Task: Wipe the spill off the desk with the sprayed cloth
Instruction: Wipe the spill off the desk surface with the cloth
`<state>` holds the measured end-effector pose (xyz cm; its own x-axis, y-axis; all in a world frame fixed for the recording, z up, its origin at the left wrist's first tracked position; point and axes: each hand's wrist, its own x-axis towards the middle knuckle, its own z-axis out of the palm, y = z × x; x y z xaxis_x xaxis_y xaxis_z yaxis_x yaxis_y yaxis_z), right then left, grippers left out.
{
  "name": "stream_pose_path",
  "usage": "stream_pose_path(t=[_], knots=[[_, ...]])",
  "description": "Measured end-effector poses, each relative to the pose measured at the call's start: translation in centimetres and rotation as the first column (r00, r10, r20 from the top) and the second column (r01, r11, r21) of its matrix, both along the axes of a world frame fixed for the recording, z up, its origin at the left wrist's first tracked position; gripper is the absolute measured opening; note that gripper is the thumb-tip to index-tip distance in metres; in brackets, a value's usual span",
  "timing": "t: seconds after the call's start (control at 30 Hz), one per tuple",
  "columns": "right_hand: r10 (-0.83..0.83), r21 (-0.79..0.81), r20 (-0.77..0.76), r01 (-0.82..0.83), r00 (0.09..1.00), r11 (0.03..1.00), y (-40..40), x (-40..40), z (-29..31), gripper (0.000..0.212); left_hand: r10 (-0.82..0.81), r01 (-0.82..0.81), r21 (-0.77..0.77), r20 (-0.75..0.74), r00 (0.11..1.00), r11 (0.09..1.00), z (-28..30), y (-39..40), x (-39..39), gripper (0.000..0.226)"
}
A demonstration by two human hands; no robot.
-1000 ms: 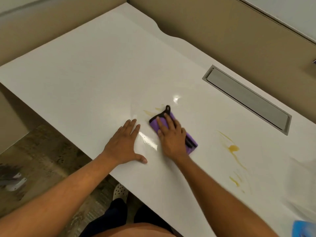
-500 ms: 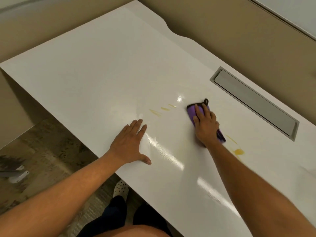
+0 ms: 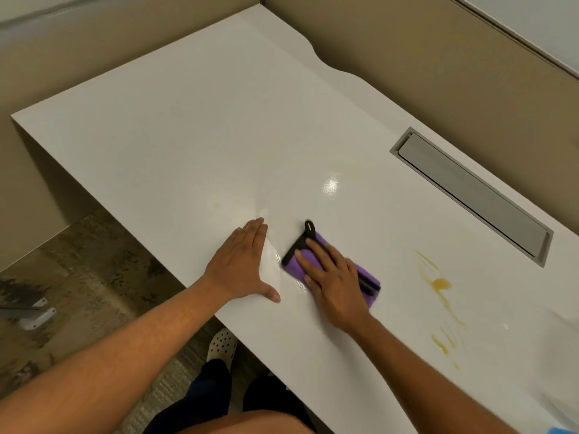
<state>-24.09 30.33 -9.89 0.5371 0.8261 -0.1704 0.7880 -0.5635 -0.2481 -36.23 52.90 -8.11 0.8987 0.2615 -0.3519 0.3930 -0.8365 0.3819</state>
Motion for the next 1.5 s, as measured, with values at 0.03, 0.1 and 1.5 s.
stream_pose_path(t=[0.03,0.1,1.5], knots=[[0.011,-0.017,-0.003,-0.011,1.0,1.0,-2.3,-1.2,0.0,0.05,0.0,0.0,-0.001,-0.002,1.0,1.0,0.0,0.0,0.1,0.168],[0.025,-0.047,-0.023,-0.026,0.999,0.999,-6.1,-3.3,0.3,0.051,0.0,0.0,-0.001,-0.006,1.0,1.0,-0.1,0.0,0.1,0.168],[-0.631,-0.079,0.105,0.639,0.768,0.765,-12.7,13.6,1.1,0.051,-0.132,0.126,0.133,0.037,0.991,0.983,1.8,-0.8,0.4,0.153]])
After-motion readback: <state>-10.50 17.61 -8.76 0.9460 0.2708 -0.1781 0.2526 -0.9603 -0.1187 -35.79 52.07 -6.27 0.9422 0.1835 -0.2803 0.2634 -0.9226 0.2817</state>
